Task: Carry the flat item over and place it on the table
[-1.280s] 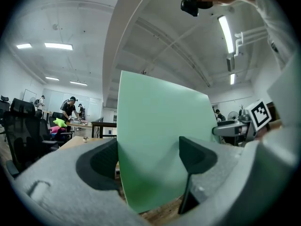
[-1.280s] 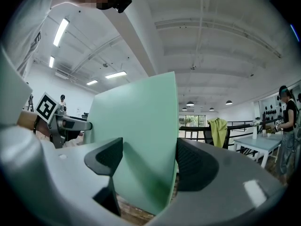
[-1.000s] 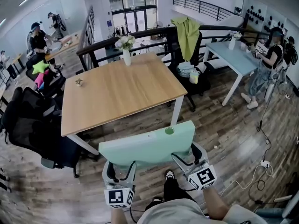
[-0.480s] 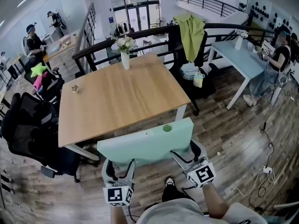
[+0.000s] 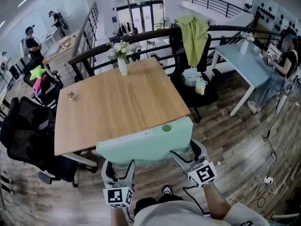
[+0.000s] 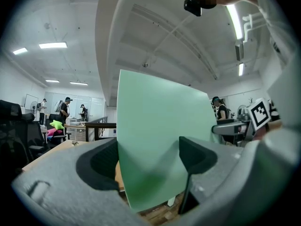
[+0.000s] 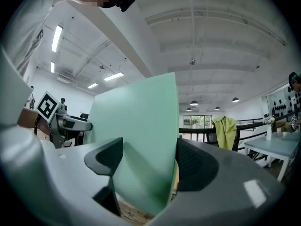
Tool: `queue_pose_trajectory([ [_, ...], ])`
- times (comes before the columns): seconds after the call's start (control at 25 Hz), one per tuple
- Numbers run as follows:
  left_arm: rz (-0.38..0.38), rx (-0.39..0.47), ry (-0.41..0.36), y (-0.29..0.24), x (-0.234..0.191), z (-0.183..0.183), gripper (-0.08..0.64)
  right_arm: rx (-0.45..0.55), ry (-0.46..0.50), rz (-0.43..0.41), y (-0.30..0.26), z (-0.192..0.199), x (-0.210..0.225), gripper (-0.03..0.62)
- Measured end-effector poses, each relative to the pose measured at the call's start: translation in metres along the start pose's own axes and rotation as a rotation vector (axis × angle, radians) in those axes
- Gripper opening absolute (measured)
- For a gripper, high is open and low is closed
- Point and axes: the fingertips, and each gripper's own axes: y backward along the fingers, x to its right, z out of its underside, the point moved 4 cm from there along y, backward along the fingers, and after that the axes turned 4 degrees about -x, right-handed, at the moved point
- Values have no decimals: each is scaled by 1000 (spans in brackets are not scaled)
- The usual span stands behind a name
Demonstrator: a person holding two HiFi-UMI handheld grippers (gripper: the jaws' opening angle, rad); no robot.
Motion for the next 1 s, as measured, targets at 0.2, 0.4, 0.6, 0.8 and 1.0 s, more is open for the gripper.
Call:
queue_pose_trajectory([
  [0.2, -11, -21, -9, -19, 5, -3, 410, 1, -3, -18, -11, 0, 19, 362],
  [0.4, -8, -30, -12, -39, 3, -7, 410, 2, -21, -15, -26, 3, 34, 362],
  [0.6, 21, -41, -22, -67, 0, -6, 410, -8, -40, 10, -39, 12, 50, 363],
  [0.8, 45, -29, -16, -103, -13, -10, 410, -4, -29, 31, -65, 8, 66, 362],
  [1.0, 66, -37, -13, -145, -38, -15, 410, -14, -30, 49, -109, 6, 83, 362],
])
